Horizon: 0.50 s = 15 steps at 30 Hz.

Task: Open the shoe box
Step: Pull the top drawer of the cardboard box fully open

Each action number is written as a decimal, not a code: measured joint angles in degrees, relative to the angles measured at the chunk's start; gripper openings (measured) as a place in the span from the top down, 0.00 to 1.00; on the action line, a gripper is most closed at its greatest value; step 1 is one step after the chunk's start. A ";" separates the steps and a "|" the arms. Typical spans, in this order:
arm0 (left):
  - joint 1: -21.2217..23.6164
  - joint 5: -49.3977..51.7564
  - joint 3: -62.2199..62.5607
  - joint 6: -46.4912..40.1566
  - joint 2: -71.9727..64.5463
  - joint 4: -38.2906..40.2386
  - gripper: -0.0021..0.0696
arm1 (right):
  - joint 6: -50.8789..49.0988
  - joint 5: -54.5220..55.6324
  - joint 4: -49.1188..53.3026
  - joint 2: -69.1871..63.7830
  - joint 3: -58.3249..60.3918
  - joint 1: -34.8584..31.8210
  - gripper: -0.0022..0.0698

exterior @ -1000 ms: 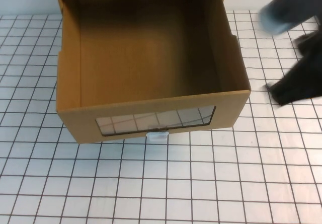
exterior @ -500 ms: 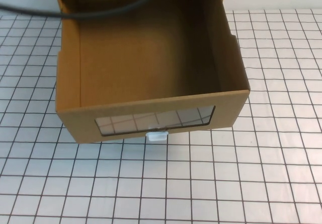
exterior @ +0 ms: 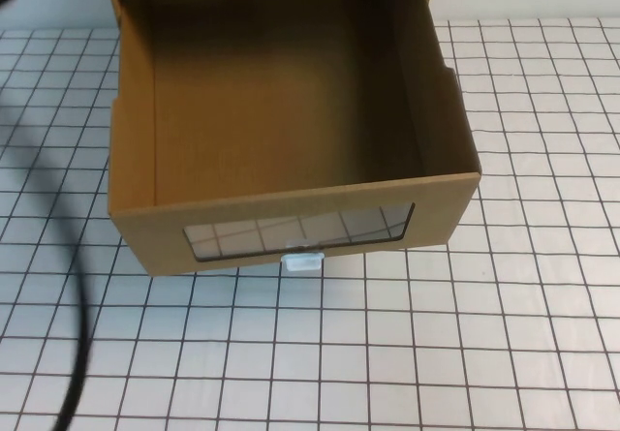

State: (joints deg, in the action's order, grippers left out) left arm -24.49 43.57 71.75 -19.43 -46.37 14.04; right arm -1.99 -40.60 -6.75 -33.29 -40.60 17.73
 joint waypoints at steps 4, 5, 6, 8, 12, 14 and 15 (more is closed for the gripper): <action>0.00 -10.43 -16.51 0.00 13.28 -0.14 0.97 | 0.11 5.03 -1.90 8.64 6.95 0.00 0.99; 0.00 -12.91 -20.58 0.00 16.69 -0.37 0.97 | 0.11 6.39 -2.06 10.75 8.72 0.00 0.99; 0.00 -14.72 -24.49 0.00 19.98 -0.64 0.97 | 0.11 7.42 -2.30 12.43 10.45 0.00 0.99; 0.00 -18.90 -31.76 -0.09 26.15 -1.28 0.97 | 0.11 9.39 -2.70 16.39 13.59 0.00 0.99; 0.00 -26.02 -42.63 -0.20 35.45 -1.68 0.97 | 0.11 10.89 -4.30 21.83 17.75 0.00 0.99; 0.00 -29.90 -47.83 -0.20 39.08 -1.68 0.97 | 0.11 11.16 -5.33 23.39 19.31 0.00 0.99; 0.00 -31.62 -50.38 -0.20 40.42 -1.83 0.97 | 0.11 11.16 -5.90 23.69 19.84 0.00 0.99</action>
State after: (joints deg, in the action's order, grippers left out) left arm -24.49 11.95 21.38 -19.63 -5.95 12.21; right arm -1.88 -29.45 -12.65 -9.59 -20.76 17.73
